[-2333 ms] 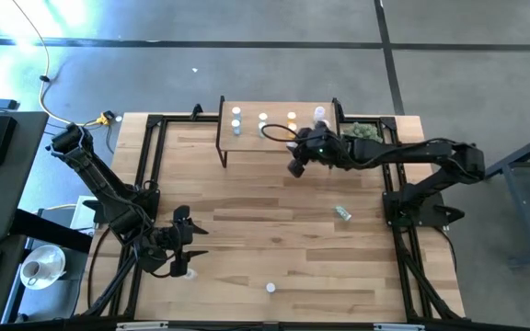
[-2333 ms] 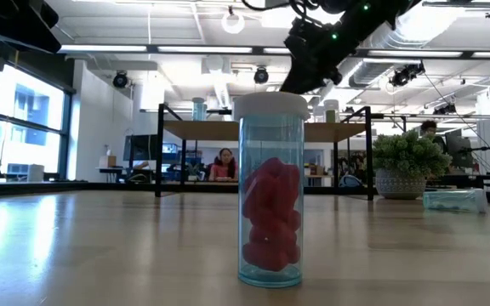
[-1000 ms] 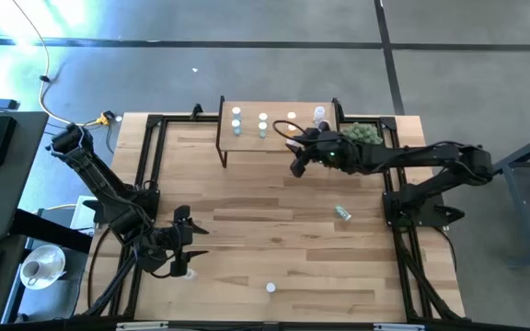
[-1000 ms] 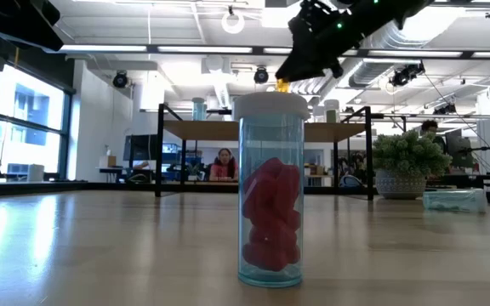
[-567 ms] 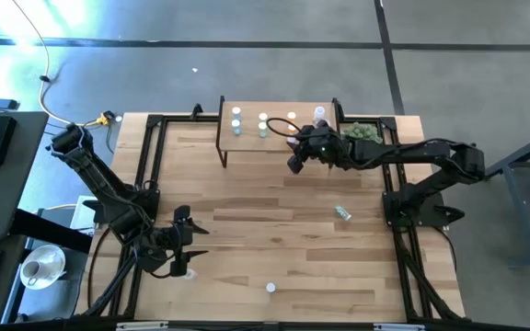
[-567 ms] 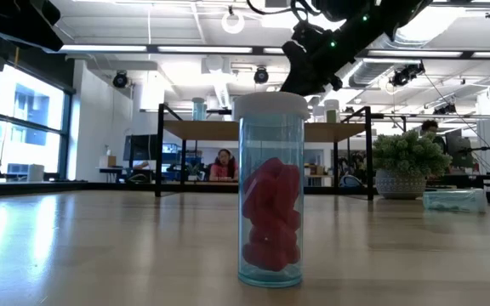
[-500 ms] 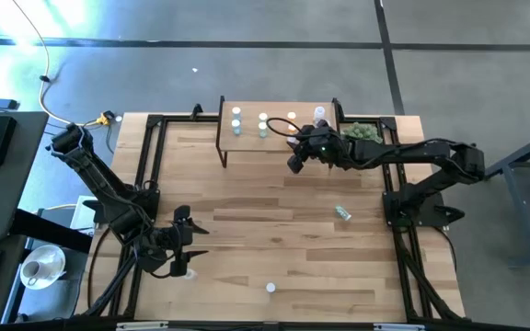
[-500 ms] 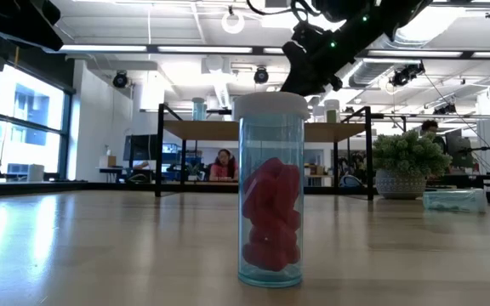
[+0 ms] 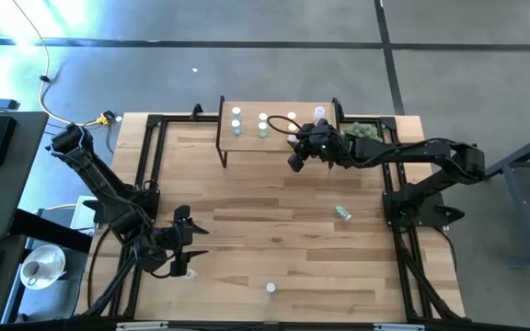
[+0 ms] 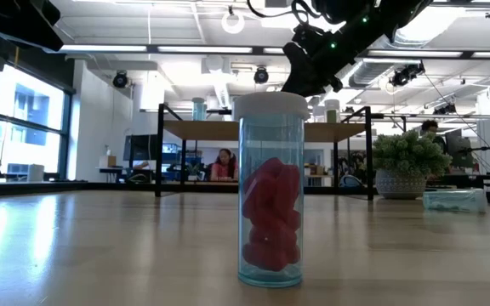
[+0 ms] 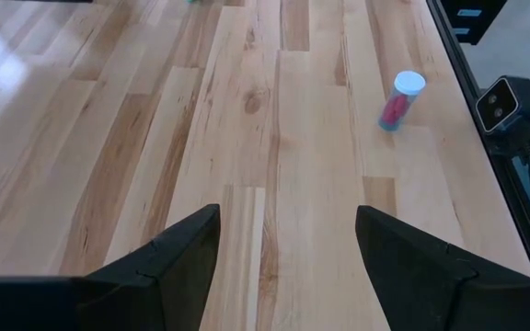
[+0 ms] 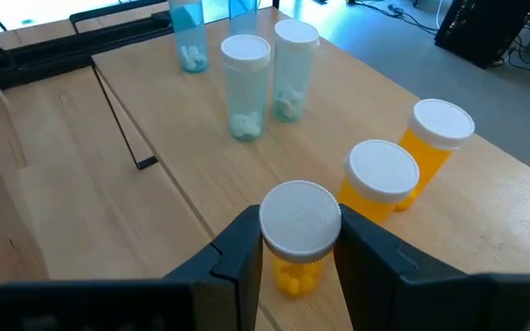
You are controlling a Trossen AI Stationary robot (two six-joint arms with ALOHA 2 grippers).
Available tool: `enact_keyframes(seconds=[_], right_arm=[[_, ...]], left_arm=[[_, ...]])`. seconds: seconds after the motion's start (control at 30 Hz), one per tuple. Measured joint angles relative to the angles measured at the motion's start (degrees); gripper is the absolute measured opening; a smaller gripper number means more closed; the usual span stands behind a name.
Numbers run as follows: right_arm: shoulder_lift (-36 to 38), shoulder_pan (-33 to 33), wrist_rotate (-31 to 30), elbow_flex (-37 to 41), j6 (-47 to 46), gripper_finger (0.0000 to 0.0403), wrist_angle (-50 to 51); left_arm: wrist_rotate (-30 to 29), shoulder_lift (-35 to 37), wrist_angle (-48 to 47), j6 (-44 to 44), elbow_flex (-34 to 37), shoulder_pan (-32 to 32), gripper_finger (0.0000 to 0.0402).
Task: Pick and place medicine bottles onto shelf by color
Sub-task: Put the orange pill bottle on the shelf aligned with the other orange pill bottles
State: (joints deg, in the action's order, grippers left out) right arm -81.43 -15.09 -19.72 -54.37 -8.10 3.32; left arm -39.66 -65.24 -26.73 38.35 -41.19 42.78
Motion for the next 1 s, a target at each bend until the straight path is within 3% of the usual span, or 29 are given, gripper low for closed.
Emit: enact_keyframes(seconds=[0.23, 0.53, 1.0], right_arm=[[0.00, 0.04, -0.93, 0.00, 0.00, 0.0106, 0.22], [-0.11, 0.02, -1.50, 0.13, -0.92, 0.0153, 0.53], [2.64, 0.15, 0.96, 0.13, -0.90, 0.0157, 0.22]], left_arm=[[0.00, 0.01, -0.02, 0.00, 0.00, 0.00, 0.0243], [0.00, -0.01, 0.01, 0.00, 0.00, 0.00, 0.0243], [0.01, -0.01, -0.08, 0.00, 0.00, 0.00, 0.0243]])
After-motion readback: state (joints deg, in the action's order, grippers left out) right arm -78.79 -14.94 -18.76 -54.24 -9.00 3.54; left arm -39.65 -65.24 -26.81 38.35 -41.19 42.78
